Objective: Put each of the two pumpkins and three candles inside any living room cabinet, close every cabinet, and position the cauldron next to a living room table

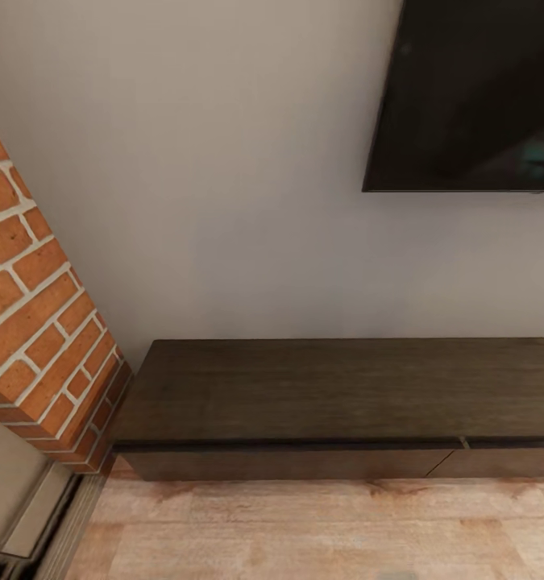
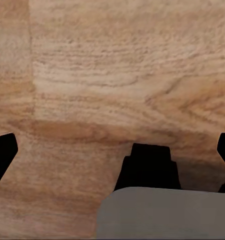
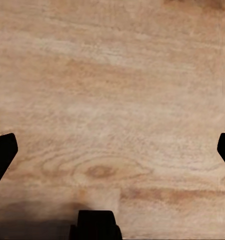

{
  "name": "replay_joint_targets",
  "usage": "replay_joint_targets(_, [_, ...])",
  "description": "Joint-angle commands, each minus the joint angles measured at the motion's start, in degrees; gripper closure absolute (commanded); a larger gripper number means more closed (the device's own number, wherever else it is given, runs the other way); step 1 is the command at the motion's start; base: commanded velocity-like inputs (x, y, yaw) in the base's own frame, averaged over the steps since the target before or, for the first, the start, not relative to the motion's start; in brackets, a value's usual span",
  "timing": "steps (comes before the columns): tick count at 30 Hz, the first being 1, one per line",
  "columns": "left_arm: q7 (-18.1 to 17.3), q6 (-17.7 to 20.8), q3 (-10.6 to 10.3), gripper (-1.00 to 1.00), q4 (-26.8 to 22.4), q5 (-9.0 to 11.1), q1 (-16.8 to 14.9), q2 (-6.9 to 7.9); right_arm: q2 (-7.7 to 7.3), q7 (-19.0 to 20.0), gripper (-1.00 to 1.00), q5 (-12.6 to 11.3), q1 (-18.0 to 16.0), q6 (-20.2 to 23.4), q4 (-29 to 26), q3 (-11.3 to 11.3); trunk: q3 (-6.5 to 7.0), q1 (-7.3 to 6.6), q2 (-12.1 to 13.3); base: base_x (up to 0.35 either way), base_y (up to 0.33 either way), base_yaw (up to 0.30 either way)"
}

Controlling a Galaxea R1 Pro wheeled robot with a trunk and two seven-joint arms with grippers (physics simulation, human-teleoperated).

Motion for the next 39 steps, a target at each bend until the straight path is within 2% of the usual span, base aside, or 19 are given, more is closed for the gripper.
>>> replay_joint_targets(1, [0.00, 0.00, -0.01, -1.00, 0.05, 0.00, 0.33, 0.02, -0.02, 0.00, -1.00, -0.01, 0.33, 0.03, 0.00, 0.01, 0.00, 0.00, 0.00, 0.000, 0.000, 0.000])
replay_joint_targets(7, [0.00, 0.00, -0.01, -1.00, 0.13, 0.02, 0.85, 0.08, 0.00, -0.17, -1.00, -0.24, 2.28, 0.40, 0.00, 0.01, 0.00, 0.00, 0.00, -0.025, -0.009, 0.000])
replay_joint_targets(12, [0.00, 0.00, -0.01, -1.00, 0.12, 0.02, 0.85, -0.09, 0.01, -0.18, -1.00, -0.26, 3.83, 0.43, 0.00, 0.01, 0.00, 0.00, 0.00, -0.228, -0.119, 0.000])
replay_joint_targets(16, [0.00, 0.00, -0.01, -1.00, 0.13, 0.02, 0.85, -0.08, 0.02, -0.24, -1.00, -0.26, 3.83, 0.43, 0.00, 0.01, 0.00, 0.00, 0.00, -0.238, -0.067, 0.075])
replay_joint_targets(25, [0.00, -0.01, 0.00, -1.00, 0.14, 0.02, 0.85, 0.07, 0.02, -0.43, -1.00, -0.26, 3.83, 0.43, 0.00, 0.01, 0.00, 0.00, 0.00, -0.190, -0.006, 0.260])
replay_joint_targets(39, [0.00, 0.00, 0.01, -1.00, 0.27, 0.03, 0.86, 0.39, 0.03, -0.61, -1.00, -0.29, 3.83, 0.43, 0.00, 0.01, 0.00, 0.00, 0.00, -0.011, 0.000, 0.285])
